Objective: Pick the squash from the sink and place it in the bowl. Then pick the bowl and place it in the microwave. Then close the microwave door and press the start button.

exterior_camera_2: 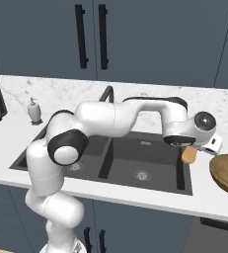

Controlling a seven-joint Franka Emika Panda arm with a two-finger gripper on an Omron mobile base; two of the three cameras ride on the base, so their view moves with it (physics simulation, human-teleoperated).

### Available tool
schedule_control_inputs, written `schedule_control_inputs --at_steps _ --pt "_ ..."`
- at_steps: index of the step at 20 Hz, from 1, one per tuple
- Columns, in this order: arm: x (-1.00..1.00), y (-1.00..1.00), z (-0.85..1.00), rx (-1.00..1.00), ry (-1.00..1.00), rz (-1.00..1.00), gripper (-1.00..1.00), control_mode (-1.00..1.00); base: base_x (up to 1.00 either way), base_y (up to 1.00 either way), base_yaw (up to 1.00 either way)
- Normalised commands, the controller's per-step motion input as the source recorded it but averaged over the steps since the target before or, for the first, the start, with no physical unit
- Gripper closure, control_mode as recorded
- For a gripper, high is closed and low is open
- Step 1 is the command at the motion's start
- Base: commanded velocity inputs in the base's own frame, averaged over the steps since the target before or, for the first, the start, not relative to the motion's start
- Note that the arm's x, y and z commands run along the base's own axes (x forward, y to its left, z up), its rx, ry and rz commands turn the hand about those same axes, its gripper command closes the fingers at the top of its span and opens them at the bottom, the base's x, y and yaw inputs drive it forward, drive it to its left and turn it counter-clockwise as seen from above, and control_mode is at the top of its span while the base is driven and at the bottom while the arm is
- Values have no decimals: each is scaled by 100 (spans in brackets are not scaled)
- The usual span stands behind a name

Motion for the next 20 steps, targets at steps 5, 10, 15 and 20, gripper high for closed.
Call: schedule_control_inputs --at_steps 5,10,15,20 --pt "-9 -29 57 -3 -13 -19 100 -100 0 0 0" --pt "0 -38 13 -1 -7 -17 100 -100 0 0 0" --pt "0 -50 -12 0 -6 -13 100 -100 0 0 0" --pt "0 -73 -13 0 -4 -4 100 -100 0 0 0"
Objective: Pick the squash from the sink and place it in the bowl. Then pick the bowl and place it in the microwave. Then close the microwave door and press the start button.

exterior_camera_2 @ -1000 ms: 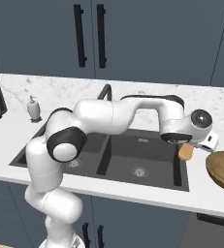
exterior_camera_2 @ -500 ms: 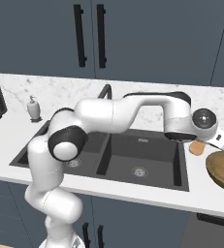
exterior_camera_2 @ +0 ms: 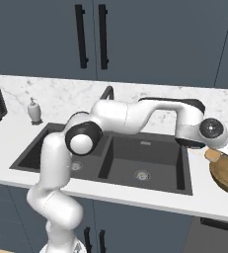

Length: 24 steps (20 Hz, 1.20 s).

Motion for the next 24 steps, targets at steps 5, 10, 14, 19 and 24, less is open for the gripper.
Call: schedule_control_inputs --at_steps 5,10,14,19,24 --pt "0 -59 -30 1 -1 0 100 -100 0 0 0" --pt "0 -27 -28 1 0 0 100 -100 0 0 0" --pt "0 -4 -46 1 3 0 100 -100 0 0 0" --pt "0 -2 -67 1 1 -2 100 -100 0 0 0" --pt "4 -9 -13 0 0 -3 100 -100 0 0 0"
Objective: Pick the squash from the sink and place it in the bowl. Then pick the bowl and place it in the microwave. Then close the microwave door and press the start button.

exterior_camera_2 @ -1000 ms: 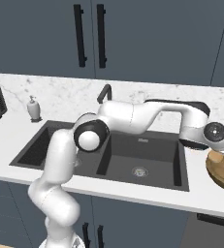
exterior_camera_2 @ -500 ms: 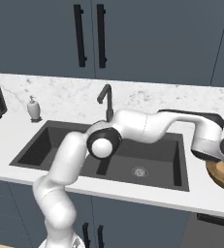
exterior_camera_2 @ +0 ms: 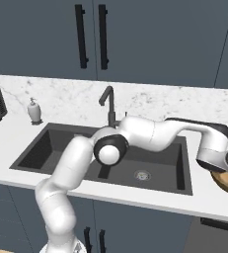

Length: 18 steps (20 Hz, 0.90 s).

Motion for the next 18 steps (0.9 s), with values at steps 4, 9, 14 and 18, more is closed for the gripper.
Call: schedule_control_inputs --at_steps 4,9,14,18 --pt "8 -10 0 0 1 0 100 -100 0 0 0" --pt "14 -4 -18 0 5 0 -100 -100 0 0 0" --pt "1 0 -35 0 0 -3 -100 -100 0 0 0" --pt "2 6 -15 0 0 -2 -100 -100 0 0 0"
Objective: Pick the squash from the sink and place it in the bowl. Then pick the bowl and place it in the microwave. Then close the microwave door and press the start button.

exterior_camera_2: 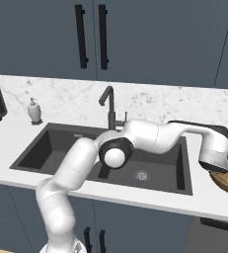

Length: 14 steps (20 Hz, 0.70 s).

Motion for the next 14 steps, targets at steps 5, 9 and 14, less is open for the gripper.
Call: schedule_control_inputs --at_steps 5,9,14 --pt "0 23 13 0 0 0 -100 -100 0 0 0" --pt "0 48 47 -6 10 0 -100 -100 0 0 0" --pt "0 66 44 -19 29 2 -100 -100 0 0 0"
